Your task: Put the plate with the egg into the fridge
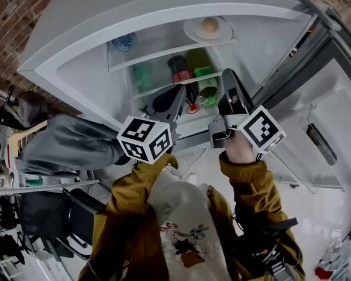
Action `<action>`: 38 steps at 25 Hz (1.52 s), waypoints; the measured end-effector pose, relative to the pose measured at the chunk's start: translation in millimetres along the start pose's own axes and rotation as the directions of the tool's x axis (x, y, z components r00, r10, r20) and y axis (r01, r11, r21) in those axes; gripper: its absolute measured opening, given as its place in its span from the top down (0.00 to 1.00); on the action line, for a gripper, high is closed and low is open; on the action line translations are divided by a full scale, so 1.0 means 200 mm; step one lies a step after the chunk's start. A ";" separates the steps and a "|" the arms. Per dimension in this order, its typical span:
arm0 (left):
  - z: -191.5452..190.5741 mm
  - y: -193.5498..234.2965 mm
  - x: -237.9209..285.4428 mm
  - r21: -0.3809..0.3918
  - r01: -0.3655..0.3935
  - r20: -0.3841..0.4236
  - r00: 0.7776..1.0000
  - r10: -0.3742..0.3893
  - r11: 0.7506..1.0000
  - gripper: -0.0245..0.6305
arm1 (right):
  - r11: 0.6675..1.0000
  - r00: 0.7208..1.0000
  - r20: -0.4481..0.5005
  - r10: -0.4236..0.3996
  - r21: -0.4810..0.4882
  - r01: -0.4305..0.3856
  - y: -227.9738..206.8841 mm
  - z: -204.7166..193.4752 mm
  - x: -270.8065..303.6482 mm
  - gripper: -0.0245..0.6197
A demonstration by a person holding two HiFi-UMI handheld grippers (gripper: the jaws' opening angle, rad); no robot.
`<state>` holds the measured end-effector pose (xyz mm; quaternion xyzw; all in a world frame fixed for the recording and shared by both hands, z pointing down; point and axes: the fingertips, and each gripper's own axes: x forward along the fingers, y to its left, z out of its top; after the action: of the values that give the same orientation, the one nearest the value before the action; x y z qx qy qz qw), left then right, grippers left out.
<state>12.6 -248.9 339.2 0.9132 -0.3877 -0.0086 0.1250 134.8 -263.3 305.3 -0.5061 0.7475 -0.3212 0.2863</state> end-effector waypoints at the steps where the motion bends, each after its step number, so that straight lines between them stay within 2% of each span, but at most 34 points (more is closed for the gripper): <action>1: -0.01 0.00 0.00 -0.003 0.000 -0.003 1.000 0.000 1.000 0.95 | 1.000 1.000 -0.007 -0.007 -0.024 0.007 -0.01 -0.02 -0.02 0.87; 5: -0.07 -0.03 -0.02 -0.020 0.010 -0.015 1.000 -0.010 1.000 0.95 | 0.992 0.999 -0.032 -0.033 -0.122 0.029 -0.06 -0.10 -0.09 0.91; 10: -0.10 -0.05 -0.03 -0.023 0.015 -0.018 1.000 -0.016 1.000 0.95 | 0.967 0.998 -0.058 0.005 -0.256 -0.020 -0.02 -0.20 -0.17 0.91; 13: -0.12 -0.05 -0.03 -0.027 0.011 -0.015 1.000 -0.011 1.000 0.95 | 0.940 0.997 -0.069 0.024 -0.337 -0.046 0.01 -0.23 -0.20 0.91; 17: -0.19 -0.09 -0.06 -0.066 0.019 -0.031 0.999 -0.021 0.998 0.95 | 0.895 0.997 -0.077 -0.016 -0.445 -0.020 0.01 -0.27 -0.28 0.91; 19: -0.23 -0.11 -0.07 -0.079 0.016 -0.036 0.999 -0.019 0.997 0.95 | 0.875 0.995 -0.092 -0.043 -0.485 -0.007 -0.01 -0.30 -0.30 0.95; 30: -0.42 -0.19 -0.14 -0.100 0.016 -0.081 0.996 -0.024 0.995 0.95 | 0.814 0.989 -0.112 -0.096 -0.581 0.013 -0.15 -0.42 -0.48 0.95; 38: -0.46 -0.24 -0.17 -0.105 0.016 -0.083 0.996 -0.025 0.994 0.95 | 0.780 0.992 -0.087 -0.091 -0.626 0.017 -0.17 -0.37 -0.57 0.95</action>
<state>32.9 -172.8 414.5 0.9089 -0.3719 0.0083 0.1884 135.2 -151.4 390.9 -0.5746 0.8116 -0.0922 0.0510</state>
